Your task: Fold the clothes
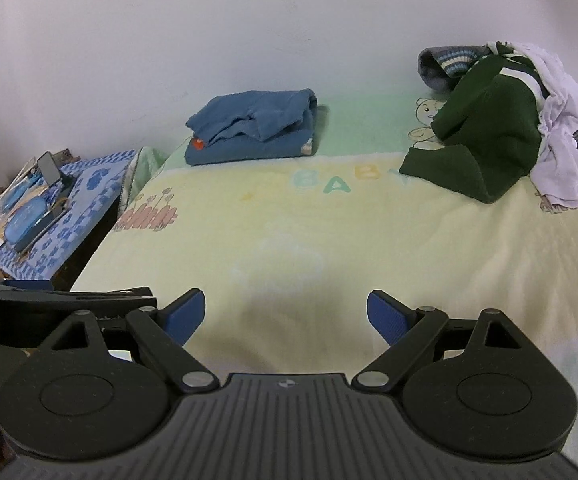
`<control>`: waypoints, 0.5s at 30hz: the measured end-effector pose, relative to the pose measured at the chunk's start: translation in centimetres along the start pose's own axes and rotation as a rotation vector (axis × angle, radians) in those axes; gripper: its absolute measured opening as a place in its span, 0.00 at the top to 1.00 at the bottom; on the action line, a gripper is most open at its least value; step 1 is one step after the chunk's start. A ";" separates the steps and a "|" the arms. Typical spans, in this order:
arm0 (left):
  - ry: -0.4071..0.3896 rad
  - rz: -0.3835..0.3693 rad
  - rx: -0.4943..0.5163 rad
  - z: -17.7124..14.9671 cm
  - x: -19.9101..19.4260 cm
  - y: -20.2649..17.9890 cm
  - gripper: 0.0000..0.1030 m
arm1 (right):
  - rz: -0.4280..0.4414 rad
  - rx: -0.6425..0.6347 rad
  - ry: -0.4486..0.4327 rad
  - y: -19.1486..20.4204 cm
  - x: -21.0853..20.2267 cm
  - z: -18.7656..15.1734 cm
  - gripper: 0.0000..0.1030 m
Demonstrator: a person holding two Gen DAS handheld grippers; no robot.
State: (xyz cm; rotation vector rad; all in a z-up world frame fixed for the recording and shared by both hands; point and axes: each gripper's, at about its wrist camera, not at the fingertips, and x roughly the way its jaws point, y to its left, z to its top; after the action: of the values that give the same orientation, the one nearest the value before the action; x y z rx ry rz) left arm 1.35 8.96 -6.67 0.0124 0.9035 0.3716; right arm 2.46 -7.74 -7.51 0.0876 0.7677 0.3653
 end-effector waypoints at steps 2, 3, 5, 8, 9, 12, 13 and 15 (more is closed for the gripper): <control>0.000 -0.003 0.005 -0.3 -0.2 0.3 0.01 | -0.002 -0.006 0.002 0.1 -0.1 -0.3 0.12; -0.002 -0.007 0.005 -0.4 -0.2 0.5 0.01 | -0.003 -0.009 0.003 0.2 -0.2 -0.4 0.12; -0.003 -0.019 0.008 -0.6 -0.2 0.9 0.01 | -0.013 -0.006 0.001 0.6 -0.3 -0.6 0.12; 0.026 -0.051 0.033 -0.7 0.4 1.6 0.01 | -0.041 0.003 0.000 1.2 -0.3 -0.8 0.12; 0.039 -0.062 0.045 -0.7 0.6 1.9 0.01 | -0.051 0.007 0.002 1.5 -0.3 -0.8 0.12; 0.024 -0.094 0.067 -0.9 0.9 2.9 0.01 | -0.075 0.027 -0.003 2.4 -0.1 -0.8 0.12; 0.024 -0.104 0.073 -0.9 1.0 3.2 0.01 | -0.086 0.036 -0.007 2.7 -0.1 -0.8 0.12; 0.025 -0.127 0.084 -0.9 1.4 3.8 0.01 | -0.104 0.059 -0.011 3.2 0.1 -0.9 0.12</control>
State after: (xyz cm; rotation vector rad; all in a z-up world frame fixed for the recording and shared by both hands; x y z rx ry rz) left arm 0.24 12.85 -7.63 0.0276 0.9394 0.2157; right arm 0.93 -4.77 -7.53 0.1044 0.7693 0.2434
